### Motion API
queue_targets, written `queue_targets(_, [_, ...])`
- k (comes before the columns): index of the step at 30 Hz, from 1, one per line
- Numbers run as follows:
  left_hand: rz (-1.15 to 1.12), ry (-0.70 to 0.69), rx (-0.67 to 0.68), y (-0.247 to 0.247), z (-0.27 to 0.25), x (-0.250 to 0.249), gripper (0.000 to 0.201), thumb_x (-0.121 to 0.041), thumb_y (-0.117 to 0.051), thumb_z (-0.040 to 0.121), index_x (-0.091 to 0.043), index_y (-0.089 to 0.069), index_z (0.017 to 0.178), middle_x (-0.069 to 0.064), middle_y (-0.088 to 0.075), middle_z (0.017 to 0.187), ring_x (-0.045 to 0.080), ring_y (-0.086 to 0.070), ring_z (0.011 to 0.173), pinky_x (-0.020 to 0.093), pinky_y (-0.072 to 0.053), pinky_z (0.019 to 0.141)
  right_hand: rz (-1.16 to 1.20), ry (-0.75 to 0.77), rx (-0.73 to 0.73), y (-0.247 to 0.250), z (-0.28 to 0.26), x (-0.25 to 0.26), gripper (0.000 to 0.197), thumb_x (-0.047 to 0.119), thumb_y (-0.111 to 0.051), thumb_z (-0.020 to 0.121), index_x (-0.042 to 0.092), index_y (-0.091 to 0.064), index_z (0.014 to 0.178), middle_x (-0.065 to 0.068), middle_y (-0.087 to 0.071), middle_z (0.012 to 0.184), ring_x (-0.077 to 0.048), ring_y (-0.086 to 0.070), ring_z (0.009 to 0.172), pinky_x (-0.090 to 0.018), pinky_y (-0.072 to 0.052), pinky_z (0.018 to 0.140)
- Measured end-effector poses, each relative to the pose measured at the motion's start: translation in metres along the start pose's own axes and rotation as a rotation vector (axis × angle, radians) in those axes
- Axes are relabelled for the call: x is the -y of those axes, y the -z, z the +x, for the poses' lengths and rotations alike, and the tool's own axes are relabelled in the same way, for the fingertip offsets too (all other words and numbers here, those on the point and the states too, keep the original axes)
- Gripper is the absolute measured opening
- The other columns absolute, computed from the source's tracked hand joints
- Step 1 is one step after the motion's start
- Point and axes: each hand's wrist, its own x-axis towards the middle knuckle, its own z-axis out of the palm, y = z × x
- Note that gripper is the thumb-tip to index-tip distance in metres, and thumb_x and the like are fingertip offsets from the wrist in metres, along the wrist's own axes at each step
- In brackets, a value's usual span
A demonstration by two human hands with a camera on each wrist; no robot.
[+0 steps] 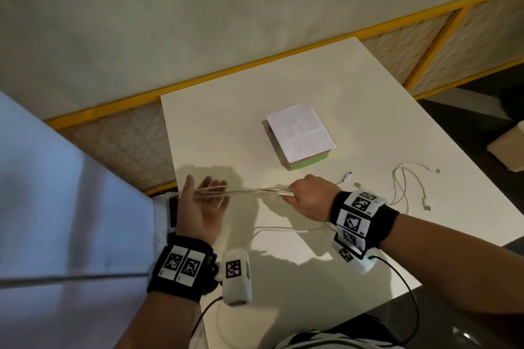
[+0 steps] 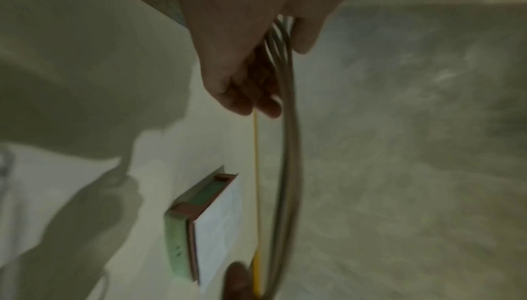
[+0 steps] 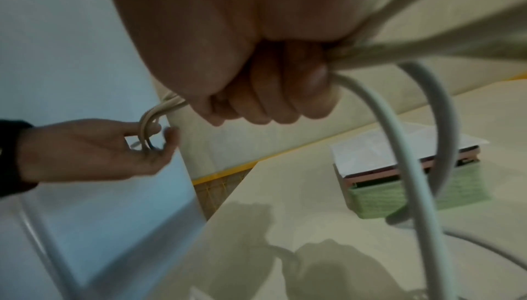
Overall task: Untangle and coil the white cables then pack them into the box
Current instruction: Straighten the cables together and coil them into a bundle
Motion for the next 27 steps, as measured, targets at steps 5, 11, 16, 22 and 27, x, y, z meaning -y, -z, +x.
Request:
queue_targets(5, [0.247,0.216,0.214,-0.013,-0.025,0.036,0.067,-0.069,-0.048,0.07,-0.012,-0.063,0.103,0.008,-0.064,0.122,0.021,-0.054,0.121,0.04,-0.032,0.104,0.026,0.02,-0.058,-0.003,0.008,0.019,0.039,0.037,-0.036,0.095,0.007,-0.057,0.085,-0.021,-0.063,0.091,-0.036,-0.057,0.079,-0.033,-0.037,0.065])
queue_targets(11, [0.56,-0.069,0.167,-0.053,-0.039,0.051,0.038,-0.039,-0.041,0.098,-0.014,-0.063,0.116,0.011,-0.062,0.128,0.02,-0.058,0.12,0.03,-0.045,0.098,0.041,0.047,-0.05,-0.014,0.009,0.041,0.028,0.029,-0.035,0.093,0.012,-0.05,0.076,-0.015,-0.057,0.076,-0.03,-0.05,0.065,-0.033,-0.037,0.06])
queue_targets(16, [0.402,-0.205,0.07,-0.067,-0.042,0.045,0.061,-0.038,-0.031,0.101,-0.017,-0.069,0.058,0.006,-0.077,0.091,0.018,-0.066,0.107,0.032,-0.046,0.096,0.097,0.112,-0.181,-0.008,0.003,0.05,0.033,0.034,-0.034,0.096,0.011,-0.044,0.117,-0.013,-0.057,0.078,-0.03,-0.051,0.066,-0.033,-0.037,0.06])
queue_targets(22, [-0.103,-0.155,-0.004,-0.075,-0.032,0.003,0.049,-0.046,-0.034,0.099,-0.021,-0.03,0.056,-0.006,-0.027,0.042,0.011,-0.038,0.038,0.024,-0.048,0.049,0.238,0.046,-0.054,-0.002,0.009,0.025,0.044,0.032,-0.046,0.09,0.016,-0.038,0.05,-0.003,-0.044,0.053,-0.025,-0.045,0.055,-0.033,-0.035,0.054])
queue_targets(27, [-0.114,-0.211,-0.036,-0.057,-0.023,-0.026,0.051,-0.04,-0.029,0.1,-0.023,-0.025,0.052,-0.008,-0.019,0.038,0.008,-0.015,0.031,0.018,-0.011,0.036,0.199,0.053,-0.005,-0.002,0.002,0.006,0.046,0.044,-0.048,0.091,0.026,-0.043,0.049,0.003,-0.046,0.056,-0.017,-0.045,0.054,-0.027,-0.033,0.051])
